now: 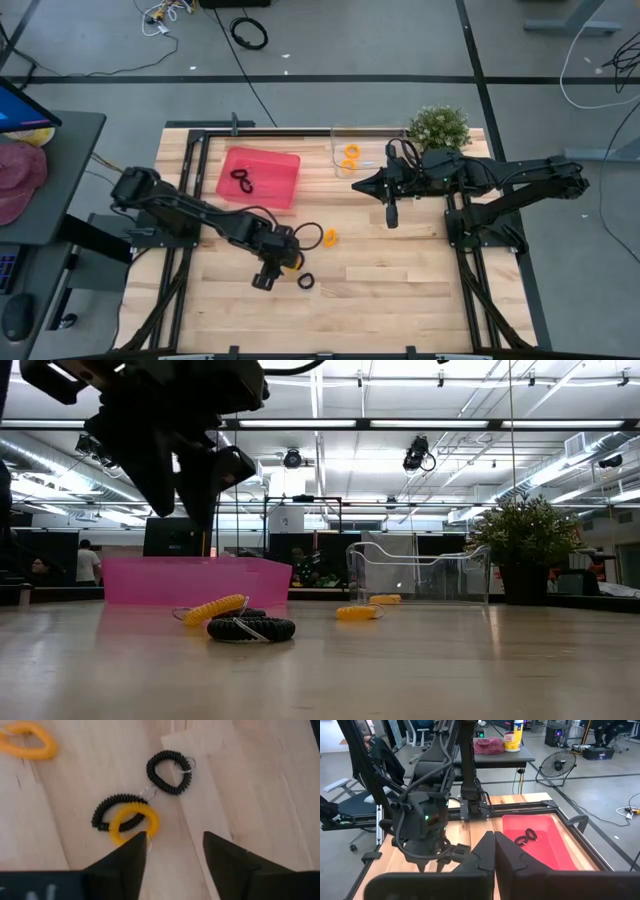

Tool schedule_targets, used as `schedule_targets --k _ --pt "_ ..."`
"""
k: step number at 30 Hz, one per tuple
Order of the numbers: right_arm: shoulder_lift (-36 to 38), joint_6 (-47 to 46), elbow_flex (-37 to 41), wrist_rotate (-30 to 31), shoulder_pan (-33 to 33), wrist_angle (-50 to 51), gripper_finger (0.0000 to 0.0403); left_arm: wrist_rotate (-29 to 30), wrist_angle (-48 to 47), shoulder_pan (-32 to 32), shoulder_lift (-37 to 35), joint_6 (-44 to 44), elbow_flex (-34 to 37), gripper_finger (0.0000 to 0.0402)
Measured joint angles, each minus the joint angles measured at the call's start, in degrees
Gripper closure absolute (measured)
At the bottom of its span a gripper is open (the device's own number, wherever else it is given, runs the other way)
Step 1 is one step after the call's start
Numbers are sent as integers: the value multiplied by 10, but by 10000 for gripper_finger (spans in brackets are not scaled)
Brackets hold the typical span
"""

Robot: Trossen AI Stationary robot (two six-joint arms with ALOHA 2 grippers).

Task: Sort spring keychains
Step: Put the yellow spring keychain into the transparent bin

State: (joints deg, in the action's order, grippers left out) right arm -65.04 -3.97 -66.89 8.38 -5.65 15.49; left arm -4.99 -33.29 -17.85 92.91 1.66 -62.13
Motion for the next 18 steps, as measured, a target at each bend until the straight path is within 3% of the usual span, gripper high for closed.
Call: schedule_targets --k 6,18 --pt "0 2 0 0 0 -1 399 -2 29 -6 25 -34 0 157" --pt "0 4 0 0 0 -1 399 3 61 -6 106 -15 0 174"
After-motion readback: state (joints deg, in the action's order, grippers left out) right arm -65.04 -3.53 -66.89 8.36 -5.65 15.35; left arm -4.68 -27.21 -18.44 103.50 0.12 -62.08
